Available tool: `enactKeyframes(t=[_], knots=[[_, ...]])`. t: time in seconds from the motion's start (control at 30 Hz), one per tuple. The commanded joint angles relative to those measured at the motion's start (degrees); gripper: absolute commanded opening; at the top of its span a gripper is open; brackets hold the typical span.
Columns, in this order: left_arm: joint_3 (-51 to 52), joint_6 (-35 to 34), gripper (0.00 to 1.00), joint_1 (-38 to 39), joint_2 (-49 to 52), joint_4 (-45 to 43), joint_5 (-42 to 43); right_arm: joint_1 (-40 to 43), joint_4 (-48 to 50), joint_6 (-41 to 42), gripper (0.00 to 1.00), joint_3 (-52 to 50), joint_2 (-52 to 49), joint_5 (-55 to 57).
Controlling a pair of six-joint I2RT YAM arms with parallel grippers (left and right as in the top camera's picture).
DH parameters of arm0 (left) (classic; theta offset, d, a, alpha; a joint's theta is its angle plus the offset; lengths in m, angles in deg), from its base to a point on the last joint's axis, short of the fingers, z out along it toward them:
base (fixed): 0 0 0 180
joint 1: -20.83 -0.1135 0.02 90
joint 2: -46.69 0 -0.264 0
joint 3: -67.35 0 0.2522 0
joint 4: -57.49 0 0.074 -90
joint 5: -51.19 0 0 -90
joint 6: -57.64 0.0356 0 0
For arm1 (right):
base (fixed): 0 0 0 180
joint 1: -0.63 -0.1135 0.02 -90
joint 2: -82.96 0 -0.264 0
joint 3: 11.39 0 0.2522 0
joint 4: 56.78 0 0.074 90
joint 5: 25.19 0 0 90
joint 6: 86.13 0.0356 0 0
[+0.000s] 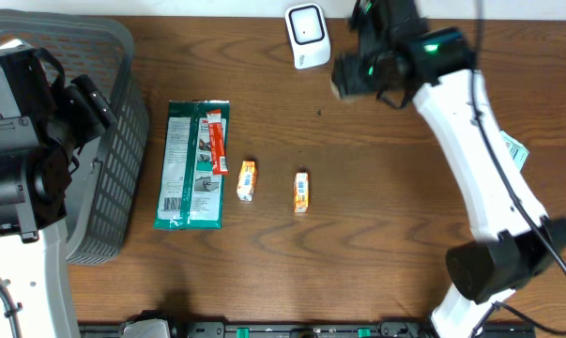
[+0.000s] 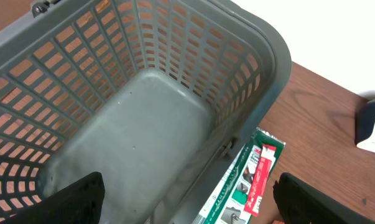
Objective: Scan the item barcode
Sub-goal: 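Lift the jar up to the white scanner with the right gripper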
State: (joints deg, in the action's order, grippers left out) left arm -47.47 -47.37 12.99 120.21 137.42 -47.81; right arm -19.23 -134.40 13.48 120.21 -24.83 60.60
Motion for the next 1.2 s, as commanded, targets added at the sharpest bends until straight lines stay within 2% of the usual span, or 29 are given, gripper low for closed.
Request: enactKeyframes(t=[0.0, 0.13, 0.33, 0.4, 0.5, 0.63, 0.8, 0.93, 1.17], knots=[[-0.33, -0.09, 0.88, -0.24, 0.22, 0.07, -0.52, -0.28, 8.87, 2.36, 0.01, 4.66, 2.19, -1.40], [-0.33, -0.09, 0.88, -0.24, 0.22, 0.07, -0.50, -0.63, 20.39, 2.38, 0.01, 3.15, -0.13, 1.70], [-0.33, -0.09, 0.88, -0.24, 0.22, 0.04, -0.52, -2.05, 41.99, 2.82, 0.01, 0.09, -8.02, 15.54], [-0.33, -0.09, 0.88, -0.24, 0.22, 0.07, -0.52, -2.10, 50.12, 0.28, 0.01, 0.09, -11.80, 17.94], [-0.33, -0.09, 0.88, -0.24, 0.22, 0.07, -0.52, -2.08, 60.92, -1.14, 0.01, 0.09, -18.05, 17.79], [-0.33, -0.09, 0.88, -0.24, 0.22, 0.07, -0.52, -2.10, 70.69, -1.40, 0.01, 0.09, -25.09, 14.64], [-0.33, -0.09, 0.88, -0.24, 0.22, 0.04, -0.52, -2.12, 82.66, -8.22, 0.01, 0.09, -32.09, 9.66], [-0.33, -0.09, 0.88, -0.24, 0.22, 0.07, -0.52, -2.10, 88.96, -9.46, 0.01, 0.09, -35.43, 9.68], [-0.33, -0.09, 0.88, -0.24, 0.22, 0.07, -0.52, -2.12, 88.46, -9.33, 0.01, 0.11, -35.01, 9.73]])
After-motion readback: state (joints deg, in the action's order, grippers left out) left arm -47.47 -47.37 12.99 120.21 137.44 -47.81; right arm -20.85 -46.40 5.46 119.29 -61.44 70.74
